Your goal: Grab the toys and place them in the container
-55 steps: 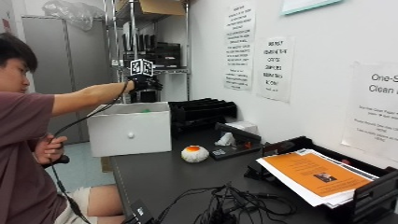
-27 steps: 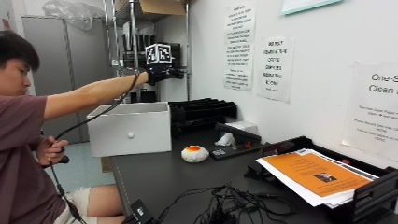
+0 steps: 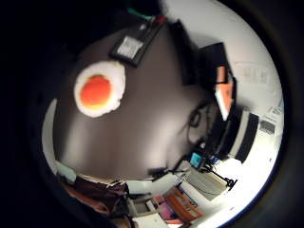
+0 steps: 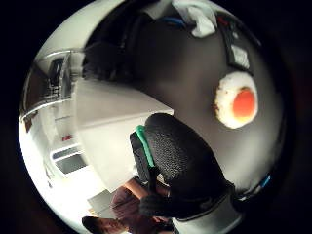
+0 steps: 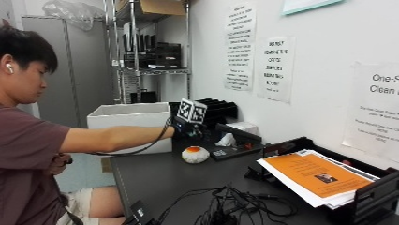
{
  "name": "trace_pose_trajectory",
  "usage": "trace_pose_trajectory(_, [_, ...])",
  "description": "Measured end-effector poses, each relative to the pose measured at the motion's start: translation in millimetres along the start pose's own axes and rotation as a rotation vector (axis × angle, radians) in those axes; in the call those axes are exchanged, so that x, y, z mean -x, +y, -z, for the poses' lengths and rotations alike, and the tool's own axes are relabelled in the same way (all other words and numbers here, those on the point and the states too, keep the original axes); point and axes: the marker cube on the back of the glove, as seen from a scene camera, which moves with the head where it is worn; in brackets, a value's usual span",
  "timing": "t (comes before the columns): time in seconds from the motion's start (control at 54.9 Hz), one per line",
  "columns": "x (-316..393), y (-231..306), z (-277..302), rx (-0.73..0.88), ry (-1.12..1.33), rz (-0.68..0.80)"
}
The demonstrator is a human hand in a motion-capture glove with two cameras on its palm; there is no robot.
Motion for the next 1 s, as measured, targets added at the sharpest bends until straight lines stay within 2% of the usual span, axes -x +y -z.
trace_pose_trajectory(0.127, [-20, -16, -69, 0.085, -0.041, -0.021])
trace_pose_trajectory(0.218, [-29, -22, -96, 0.044, 0.042, -0.046])
trace_pose_trajectory(0.492, [-37, -8, -104, -0.232, 0.138, -0.022])
trace_pose_trajectory(0.783, [-46, 35, -111, -0.472, 0.047, 0.022])
trace_pose_trajectory(0.892, [-43, 43, -111, -0.481, 0.033, -0.001])
trace_pose_trajectory(1.001, [-46, 54, -112, -0.358, 0.001, -0.048])
